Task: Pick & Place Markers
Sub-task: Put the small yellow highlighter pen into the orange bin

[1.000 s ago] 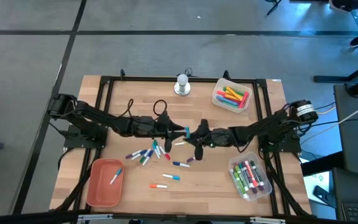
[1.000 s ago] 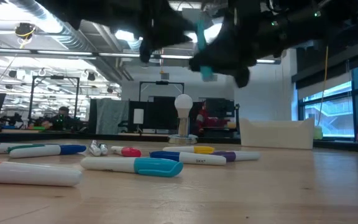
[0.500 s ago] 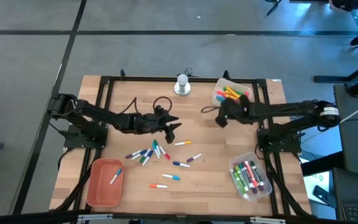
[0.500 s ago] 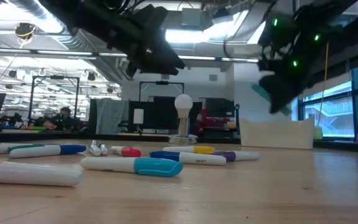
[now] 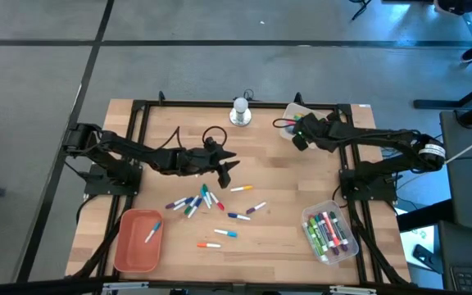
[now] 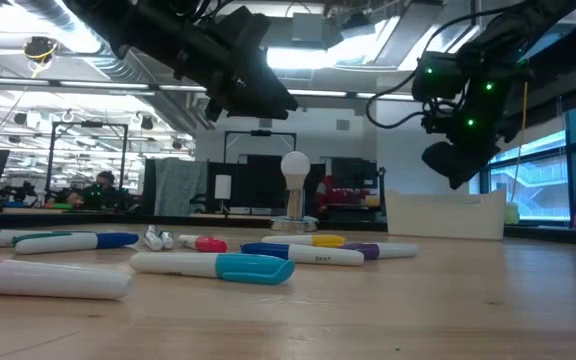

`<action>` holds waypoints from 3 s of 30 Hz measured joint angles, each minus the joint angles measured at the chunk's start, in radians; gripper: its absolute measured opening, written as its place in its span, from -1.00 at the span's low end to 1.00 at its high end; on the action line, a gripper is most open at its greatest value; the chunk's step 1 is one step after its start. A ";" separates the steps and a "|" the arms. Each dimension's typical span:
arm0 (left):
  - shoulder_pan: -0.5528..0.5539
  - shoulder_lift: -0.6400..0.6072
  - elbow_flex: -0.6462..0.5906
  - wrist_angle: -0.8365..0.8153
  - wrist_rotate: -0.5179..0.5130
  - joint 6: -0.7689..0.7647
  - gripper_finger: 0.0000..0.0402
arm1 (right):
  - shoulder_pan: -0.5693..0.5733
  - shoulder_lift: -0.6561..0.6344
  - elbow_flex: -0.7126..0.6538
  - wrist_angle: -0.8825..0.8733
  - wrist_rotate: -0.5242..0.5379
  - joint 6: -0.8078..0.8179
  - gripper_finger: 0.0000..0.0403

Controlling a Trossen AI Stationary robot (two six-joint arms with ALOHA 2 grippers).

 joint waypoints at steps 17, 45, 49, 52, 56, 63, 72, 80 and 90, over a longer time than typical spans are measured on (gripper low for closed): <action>0.021 0.051 0.002 -0.306 0.201 0.192 -0.37 | 0.433 -0.060 0.000 0.270 -0.264 0.177 0.12; 0.013 0.410 0.095 0.007 0.315 0.291 -0.23 | 0.743 0.101 0.000 0.385 -0.132 0.373 0.12; 0.014 0.408 0.097 -0.006 0.315 0.286 -0.32 | 0.727 0.144 0.000 0.412 -0.106 0.459 0.12; 0.014 0.408 0.097 -0.005 0.316 0.286 -0.42 | 0.721 0.152 0.000 0.469 -0.081 0.406 0.12; 0.016 0.410 0.097 -0.010 0.312 0.286 -0.60 | 0.723 0.152 0.000 0.575 -0.066 0.326 0.05; 0.015 0.466 0.097 0.009 0.292 0.270 -0.77 | 0.726 0.151 0.000 0.657 -0.151 0.285 -0.07; 0.014 0.466 0.097 0.030 0.261 0.276 -0.87 | 0.767 0.151 0.000 0.679 -0.169 0.284 -0.17; 0.012 0.447 0.093 0.028 0.224 0.279 -0.99 | 0.826 0.151 0.000 0.706 -0.166 0.267 -0.18; -0.069 0.110 0.093 -0.406 0.056 0.198 -0.99 | 0.920 0.151 0.000 0.688 -0.029 0.244 -0.18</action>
